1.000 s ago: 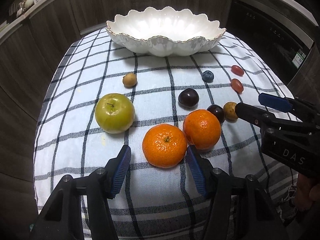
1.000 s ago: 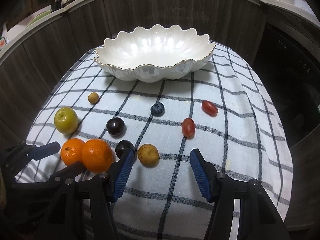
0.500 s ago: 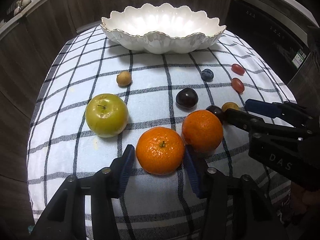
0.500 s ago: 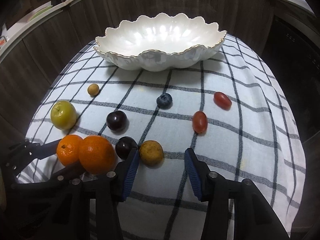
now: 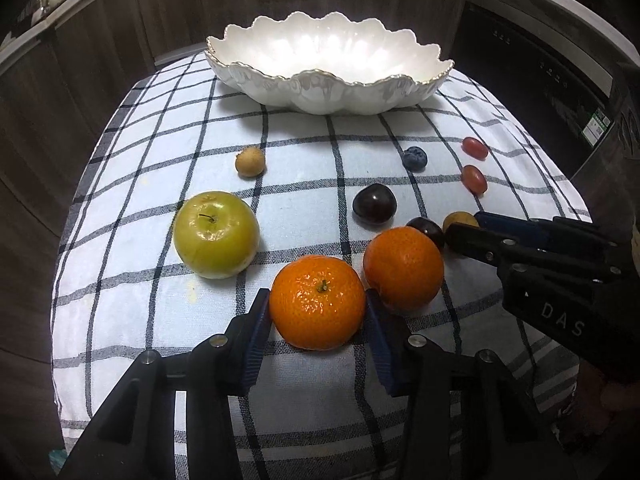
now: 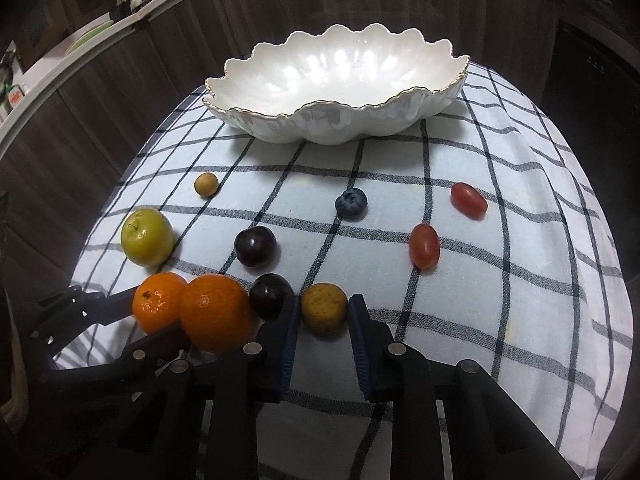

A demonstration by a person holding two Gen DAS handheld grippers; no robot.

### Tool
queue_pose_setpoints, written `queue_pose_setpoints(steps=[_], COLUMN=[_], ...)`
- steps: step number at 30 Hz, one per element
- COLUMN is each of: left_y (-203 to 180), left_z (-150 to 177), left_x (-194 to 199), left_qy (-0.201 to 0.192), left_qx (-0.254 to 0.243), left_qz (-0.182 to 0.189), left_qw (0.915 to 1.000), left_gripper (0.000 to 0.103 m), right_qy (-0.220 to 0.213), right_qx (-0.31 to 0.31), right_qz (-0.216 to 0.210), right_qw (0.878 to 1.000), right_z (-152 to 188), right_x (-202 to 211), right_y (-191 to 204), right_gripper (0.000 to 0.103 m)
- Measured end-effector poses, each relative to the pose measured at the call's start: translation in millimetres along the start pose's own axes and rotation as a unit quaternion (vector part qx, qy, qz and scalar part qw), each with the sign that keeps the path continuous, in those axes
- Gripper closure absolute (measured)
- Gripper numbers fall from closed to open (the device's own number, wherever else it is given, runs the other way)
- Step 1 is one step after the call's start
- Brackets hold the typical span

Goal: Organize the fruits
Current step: 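Lower the left tool onto the mandarin while the right tool approaches the small brown fruit, then close the left tool on the mandarin while the right tool grasps the brown fruit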

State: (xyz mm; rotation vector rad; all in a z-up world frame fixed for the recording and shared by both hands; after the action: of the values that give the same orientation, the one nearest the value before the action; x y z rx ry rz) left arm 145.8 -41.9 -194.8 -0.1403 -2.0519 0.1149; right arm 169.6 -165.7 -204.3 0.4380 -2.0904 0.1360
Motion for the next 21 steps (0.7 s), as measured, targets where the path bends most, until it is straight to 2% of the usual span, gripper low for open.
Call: queue_pose_setpoints(steps=[7,21], left_y=[0,-5], left_z=[-1,-6], left_x=[11,48], left_qy=[-0.017,-0.073], left_qx=[0.000,-0.010], left_qz=[-0.003,-0.011], left_qw=[0.9999,0.9972], left_gripper=[0.059,0.059], right_qy=[-0.010,-0.059], right_qx=[0.002,0.009], right_qz=[0.004,0.022], right_qw=[1.000,0.998], right_z=[-2,-8], right_x=[10,51], right_y=[1,3], right_gripper=[0.077,0.077])
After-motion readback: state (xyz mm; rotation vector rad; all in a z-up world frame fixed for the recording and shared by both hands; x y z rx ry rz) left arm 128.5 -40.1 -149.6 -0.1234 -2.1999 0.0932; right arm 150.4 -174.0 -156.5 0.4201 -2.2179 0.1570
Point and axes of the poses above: each gripper's, at about its wrist camera, not at the fingertips, and x roughly against the way its jaws point, y to its left, z to its underside, the point moved 5 cm from there along -x, roughly the way its jaws point, and after that the axes turned 11 degrees about x, right-handed, at the moved point
